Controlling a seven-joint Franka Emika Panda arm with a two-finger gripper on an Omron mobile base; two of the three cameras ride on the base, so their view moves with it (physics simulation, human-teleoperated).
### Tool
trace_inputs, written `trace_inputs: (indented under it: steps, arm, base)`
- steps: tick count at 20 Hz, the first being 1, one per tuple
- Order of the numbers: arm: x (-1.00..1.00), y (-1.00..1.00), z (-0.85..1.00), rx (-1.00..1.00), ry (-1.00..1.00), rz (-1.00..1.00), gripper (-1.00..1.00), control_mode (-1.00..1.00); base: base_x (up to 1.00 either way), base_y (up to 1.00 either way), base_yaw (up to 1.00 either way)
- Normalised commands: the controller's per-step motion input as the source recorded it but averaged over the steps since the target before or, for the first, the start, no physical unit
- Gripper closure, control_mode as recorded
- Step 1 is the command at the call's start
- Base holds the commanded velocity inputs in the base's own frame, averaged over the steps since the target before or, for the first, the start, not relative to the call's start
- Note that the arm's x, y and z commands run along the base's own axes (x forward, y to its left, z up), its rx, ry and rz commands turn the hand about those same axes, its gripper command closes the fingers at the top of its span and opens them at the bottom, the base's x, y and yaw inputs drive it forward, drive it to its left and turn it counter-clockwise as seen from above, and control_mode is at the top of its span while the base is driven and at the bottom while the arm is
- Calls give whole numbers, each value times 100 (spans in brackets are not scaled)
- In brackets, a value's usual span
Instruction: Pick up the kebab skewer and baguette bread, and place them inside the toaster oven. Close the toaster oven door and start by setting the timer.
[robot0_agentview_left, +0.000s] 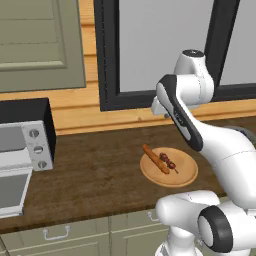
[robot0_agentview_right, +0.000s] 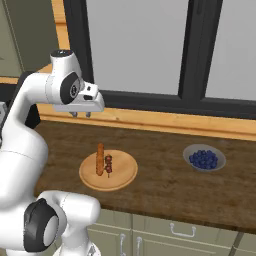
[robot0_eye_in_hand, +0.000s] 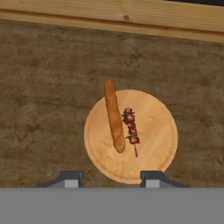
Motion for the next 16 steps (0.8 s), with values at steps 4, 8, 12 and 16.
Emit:
trace_inputs:
  steps: [4, 8, 12, 16]
  arm:
    - [0, 0, 0, 0, 0, 0, -100, 100]
    - [0, 0, 0, 0, 0, 0, -100, 100]
    - [0, 0, 0, 0, 0, 0, -100, 100]
    - [0, 0, 0, 0, 0, 0, -100, 100]
  base:
    - [0, 0, 0]
    - [-12, 25, -1]
    - [-3, 82, -11]
    - [5, 64, -12]
